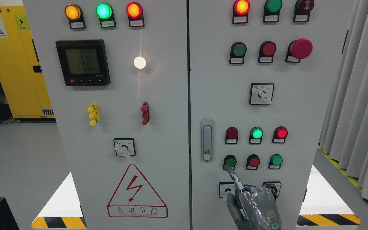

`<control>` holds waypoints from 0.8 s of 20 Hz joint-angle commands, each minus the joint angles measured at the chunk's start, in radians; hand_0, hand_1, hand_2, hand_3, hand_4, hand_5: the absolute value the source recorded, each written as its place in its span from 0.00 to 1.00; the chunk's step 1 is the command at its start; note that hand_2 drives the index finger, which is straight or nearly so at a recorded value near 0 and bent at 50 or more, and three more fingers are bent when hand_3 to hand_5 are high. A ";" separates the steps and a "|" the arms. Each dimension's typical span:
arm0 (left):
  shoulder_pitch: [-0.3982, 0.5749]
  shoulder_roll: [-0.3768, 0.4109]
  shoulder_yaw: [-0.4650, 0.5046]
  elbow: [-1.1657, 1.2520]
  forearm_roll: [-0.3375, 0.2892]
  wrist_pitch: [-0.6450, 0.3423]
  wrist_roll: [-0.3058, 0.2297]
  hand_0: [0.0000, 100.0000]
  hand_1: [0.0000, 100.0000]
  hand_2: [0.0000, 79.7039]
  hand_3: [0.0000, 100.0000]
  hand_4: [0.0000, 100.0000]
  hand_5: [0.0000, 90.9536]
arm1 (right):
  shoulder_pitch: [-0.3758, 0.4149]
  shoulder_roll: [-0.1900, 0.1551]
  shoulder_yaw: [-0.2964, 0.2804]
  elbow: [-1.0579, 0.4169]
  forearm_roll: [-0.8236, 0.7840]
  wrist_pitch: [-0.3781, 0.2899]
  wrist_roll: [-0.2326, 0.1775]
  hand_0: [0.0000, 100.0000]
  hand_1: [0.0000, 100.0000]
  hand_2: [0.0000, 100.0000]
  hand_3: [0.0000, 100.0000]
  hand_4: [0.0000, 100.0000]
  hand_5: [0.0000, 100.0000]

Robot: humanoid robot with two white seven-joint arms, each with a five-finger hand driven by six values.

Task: Press green start button
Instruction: 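Press the green push button with the right hand's fingertip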

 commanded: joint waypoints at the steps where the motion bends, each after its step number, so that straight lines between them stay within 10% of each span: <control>1: -0.001 0.000 0.000 0.000 0.000 -0.001 0.000 0.12 0.56 0.00 0.00 0.00 0.00 | -0.018 0.026 -0.027 0.058 -0.002 -0.001 0.002 0.86 1.00 0.01 0.94 0.99 1.00; 16: 0.000 0.000 0.000 0.000 0.000 -0.001 0.000 0.12 0.56 0.00 0.00 0.00 0.00 | -0.034 0.026 -0.035 0.076 -0.024 -0.001 0.004 0.83 1.00 0.01 0.94 0.99 1.00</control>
